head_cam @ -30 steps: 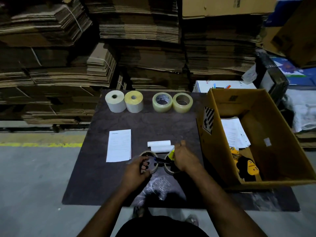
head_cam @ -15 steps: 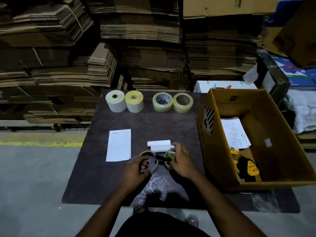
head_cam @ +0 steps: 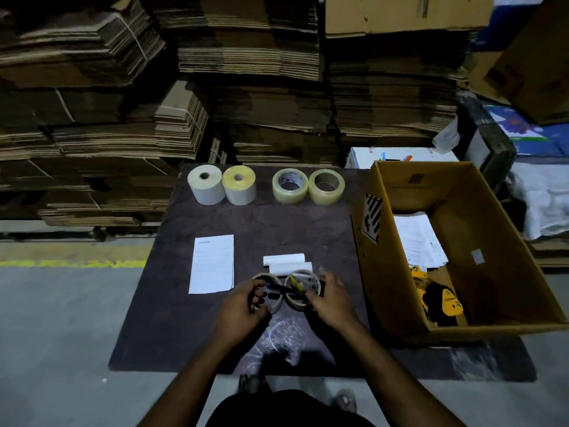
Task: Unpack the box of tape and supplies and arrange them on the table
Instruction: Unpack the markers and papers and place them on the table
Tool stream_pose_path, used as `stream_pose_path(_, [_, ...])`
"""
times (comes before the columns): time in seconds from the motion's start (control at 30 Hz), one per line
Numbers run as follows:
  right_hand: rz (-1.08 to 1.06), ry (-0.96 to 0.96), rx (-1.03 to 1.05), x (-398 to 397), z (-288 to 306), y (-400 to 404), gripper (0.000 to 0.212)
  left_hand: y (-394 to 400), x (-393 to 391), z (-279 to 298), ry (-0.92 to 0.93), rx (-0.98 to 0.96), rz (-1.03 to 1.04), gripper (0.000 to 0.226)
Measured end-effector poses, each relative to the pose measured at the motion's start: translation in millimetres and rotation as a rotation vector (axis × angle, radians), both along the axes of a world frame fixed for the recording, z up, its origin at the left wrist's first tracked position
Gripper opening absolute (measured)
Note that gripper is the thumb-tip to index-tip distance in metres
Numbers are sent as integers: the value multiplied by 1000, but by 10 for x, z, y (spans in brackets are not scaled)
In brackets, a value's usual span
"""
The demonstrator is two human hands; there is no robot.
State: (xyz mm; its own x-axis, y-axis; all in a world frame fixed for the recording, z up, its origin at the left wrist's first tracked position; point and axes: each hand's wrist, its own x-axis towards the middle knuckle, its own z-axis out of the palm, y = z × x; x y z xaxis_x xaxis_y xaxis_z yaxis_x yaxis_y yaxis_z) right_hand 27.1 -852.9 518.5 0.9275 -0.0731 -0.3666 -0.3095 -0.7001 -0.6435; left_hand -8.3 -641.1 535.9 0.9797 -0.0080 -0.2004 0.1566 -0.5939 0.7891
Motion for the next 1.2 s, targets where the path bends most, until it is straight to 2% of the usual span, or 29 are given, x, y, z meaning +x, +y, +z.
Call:
stream_pose_path(0.2, [34,-280,-1,-75,464,14,45,-34,166,283,-91,14,-116,44])
stream_pose_path(0.37, [8,-528,26,-132,1071,-113,40,-309,464,597,-250,15,-262,41])
stream_pose_path(0.5, [-76,-669,31,-196,1413,-550,29,-741,605,862,-327,0,-378,44])
stream_pose_path(0.63, [-187,-725,49,-159,1456,-1180,22,-1247,663,1002,-357,4,-407,44])
stream_pose_path(0.77, [-158,-519,58,-28,1352,-1930,22,-1822,708,1043,-369,21,-361,41])
stream_pose_path(0.9, [8,-107,-180,436,1124,-2412,48,-2287,758,963,-327,101,-267,41])
stream_pose_path(1.0, [51,121,-208,826,980,-2495,60,-2465,790,906,-318,174,-178,48])
stream_pose_path(1.13, [-56,257,-268,1099,691,-2530,64,-2542,844,944,-356,263,-205,58])
stream_pose_path(1.2, [-45,345,-350,1206,517,-2493,86,-2568,854,961,-366,347,-226,61])
